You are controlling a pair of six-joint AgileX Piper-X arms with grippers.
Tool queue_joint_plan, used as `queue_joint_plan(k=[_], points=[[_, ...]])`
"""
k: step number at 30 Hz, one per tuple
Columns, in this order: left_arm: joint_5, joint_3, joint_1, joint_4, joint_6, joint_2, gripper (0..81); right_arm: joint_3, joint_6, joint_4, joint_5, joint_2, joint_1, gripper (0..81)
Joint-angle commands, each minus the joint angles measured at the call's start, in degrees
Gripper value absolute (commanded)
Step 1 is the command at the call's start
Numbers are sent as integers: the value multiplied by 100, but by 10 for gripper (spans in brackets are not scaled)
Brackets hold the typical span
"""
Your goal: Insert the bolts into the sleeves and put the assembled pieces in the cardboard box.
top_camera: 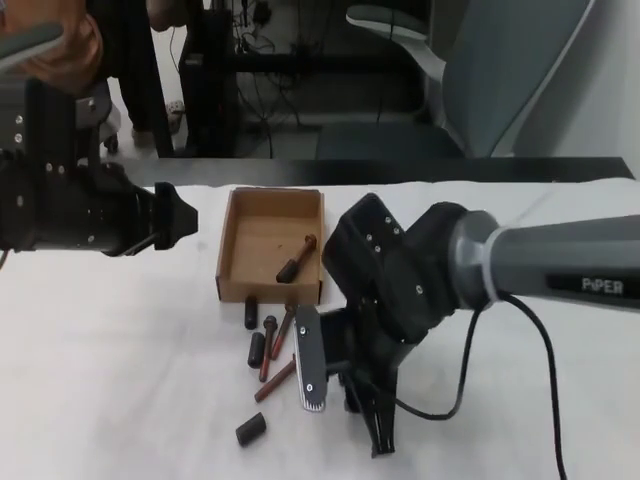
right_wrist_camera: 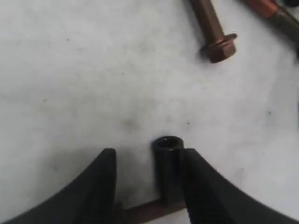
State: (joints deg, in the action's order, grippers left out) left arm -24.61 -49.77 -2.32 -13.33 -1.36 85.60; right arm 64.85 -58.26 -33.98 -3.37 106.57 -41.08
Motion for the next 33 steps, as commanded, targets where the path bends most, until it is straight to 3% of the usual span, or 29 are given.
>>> queue_joint_plan(k=[1, 3, 4, 7, 13, 18, 23, 28, 30, 33], points=[[-159, 0, -28, 65, -85, -109, 700, 4, -51, -4, 66, 211, 57, 420], [-213, 0, -28, 65, -85, -109, 700, 15, -51, 76, 53, 316, 81, 399], [-215, 0, -28, 65, -85, -109, 700, 19, -51, 75, -24, 328, 79, 339], [-212, 0, -28, 65, -73, -109, 700, 17, -11, -61, -303, 291, 79, 7], [-386, 0, -149, -24, 88, -109, 700, 81, 889, 26, -319, -109, 147, 0], [-395, 0, -731, -426, 136, -109, 700, 80, 2010, 634, -818, -972, 216, 0], [-419, -64, -1820, -458, -165, -109, 700, 68, 3228, 362, -1610, -1991, 337, 0], [-52, -126, -2932, -396, -1109, -109, 700, 68, 4153, -491, -2427, -2828, 597, 0], [197, -150, -3275, -250, -1047, -109, 700, 54, 4537, -936, -2403, -3155, 733, 0], [247, -357, -3571, -241, -8, -39, 700, -18, 4606, -1400, -2237, -3604, 885, 0]])
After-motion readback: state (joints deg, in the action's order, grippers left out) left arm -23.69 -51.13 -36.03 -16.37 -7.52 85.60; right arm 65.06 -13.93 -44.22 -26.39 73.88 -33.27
